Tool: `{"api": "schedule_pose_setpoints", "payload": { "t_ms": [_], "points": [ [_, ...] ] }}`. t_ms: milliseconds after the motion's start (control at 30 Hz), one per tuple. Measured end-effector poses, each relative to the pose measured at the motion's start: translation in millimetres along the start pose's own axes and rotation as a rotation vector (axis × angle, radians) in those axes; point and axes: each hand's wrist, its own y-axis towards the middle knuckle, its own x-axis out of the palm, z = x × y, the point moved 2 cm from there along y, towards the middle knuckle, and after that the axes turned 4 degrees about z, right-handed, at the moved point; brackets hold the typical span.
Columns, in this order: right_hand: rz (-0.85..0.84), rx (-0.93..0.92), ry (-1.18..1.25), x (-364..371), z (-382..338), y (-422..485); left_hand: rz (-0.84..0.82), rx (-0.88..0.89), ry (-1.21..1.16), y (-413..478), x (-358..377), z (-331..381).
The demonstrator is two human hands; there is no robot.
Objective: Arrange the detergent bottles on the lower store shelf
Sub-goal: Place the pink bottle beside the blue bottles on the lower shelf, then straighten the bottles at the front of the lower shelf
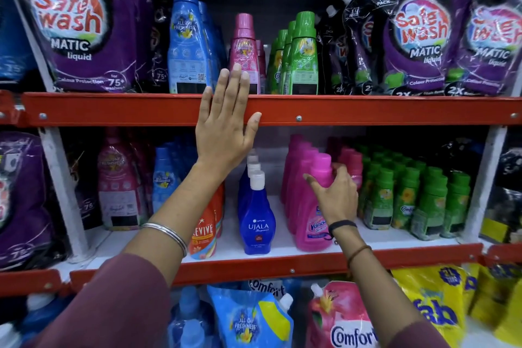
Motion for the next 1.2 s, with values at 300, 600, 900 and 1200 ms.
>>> {"api": "schedule_pose_setpoints", "payload": {
  "t_ms": [300, 600, 900, 1200],
  "points": [
    [-0.004, -0.014, -0.116, 4, -3, -1, 0.012, 0.003, -0.028, 0, 0, 0],
    [-0.05, 0.099, 0.175, -8, 17, -13, -0.062, -0.09, -0.193, -27, -8, 18],
    [-0.174, 0.381, 0.425, -21, 66, -44, -0.26, -0.277, -0.983, -101, -21, 90],
    [-0.373, 0.462, 0.501, -22, 86, -54, -0.681, -1.065, -1.223, -174, 3, 149]
  ]
}}
